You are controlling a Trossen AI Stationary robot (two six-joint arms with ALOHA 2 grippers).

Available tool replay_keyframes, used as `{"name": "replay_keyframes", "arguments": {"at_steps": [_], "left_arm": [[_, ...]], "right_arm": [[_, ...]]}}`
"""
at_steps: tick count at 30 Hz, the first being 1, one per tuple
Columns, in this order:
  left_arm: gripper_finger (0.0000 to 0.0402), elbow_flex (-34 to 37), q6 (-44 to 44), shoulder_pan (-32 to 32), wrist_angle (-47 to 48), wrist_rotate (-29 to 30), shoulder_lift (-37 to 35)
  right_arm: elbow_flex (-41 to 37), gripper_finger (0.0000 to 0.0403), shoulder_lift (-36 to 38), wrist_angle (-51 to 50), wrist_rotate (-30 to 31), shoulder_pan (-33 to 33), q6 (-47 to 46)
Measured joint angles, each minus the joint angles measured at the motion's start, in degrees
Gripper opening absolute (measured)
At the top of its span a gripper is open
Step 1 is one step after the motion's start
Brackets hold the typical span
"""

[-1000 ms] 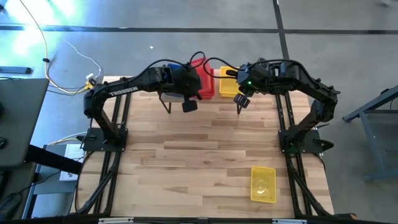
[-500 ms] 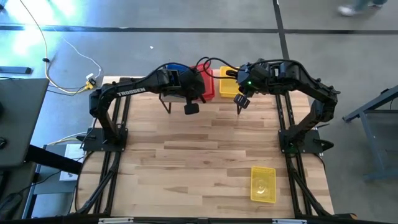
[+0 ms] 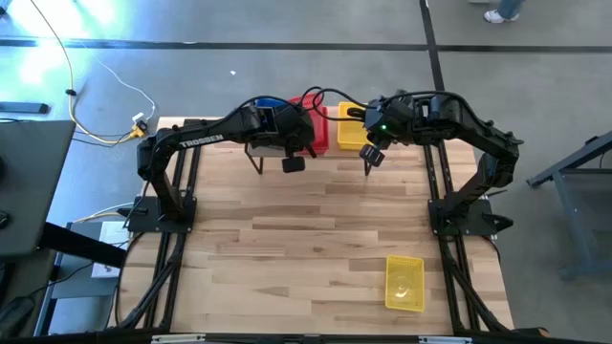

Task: Stack baskets on shelf by color
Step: Stack the red bin on top of the red bin on the shelf, then stack the yellow bin on top of the yellow bin on the shelf

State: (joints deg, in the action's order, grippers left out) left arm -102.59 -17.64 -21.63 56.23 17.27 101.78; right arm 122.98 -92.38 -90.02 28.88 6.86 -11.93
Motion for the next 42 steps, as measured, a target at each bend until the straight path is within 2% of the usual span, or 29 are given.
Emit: {"name": "replay_keyframes", "arguments": {"at_steps": [15,19,22,29,37,42], "left_arm": [[0.0106,0.00,-1.18,0.02,-3.39,-0.12,0.00],[0.0122,0.00,-2.09,0.02,-2.80,-0.15,-0.31],[0.0126,-0.02,-2.24,0.37,-2.85,-0.12,-0.77],[0.0126,-0.07,-3.88,2.09,0.02,0.63,-2.37],[0.0126,0.85,0.91,4.68,9.01,-4.73,-2.54],[0.0126,3.83,3.11,7.00,10.21,-5.73,-2.96]], "right_arm": [[0.00,0.0094,0.00,0.01,-0.01,0.01,0.40],[0.00,0.0094,0.00,0.00,-2.48,0.01,0.37],[0.00,0.0094,0.00,0.00,-4.33,0.01,0.38],[-0.03,0.0094,-0.02,0.01,-4.57,0.01,0.38],[-0.09,0.0094,-0.04,0.00,-14.69,-0.49,0.26],[-0.09,0.0094,-0.04,0.00,-15.65,-3.23,-1.45]]}}
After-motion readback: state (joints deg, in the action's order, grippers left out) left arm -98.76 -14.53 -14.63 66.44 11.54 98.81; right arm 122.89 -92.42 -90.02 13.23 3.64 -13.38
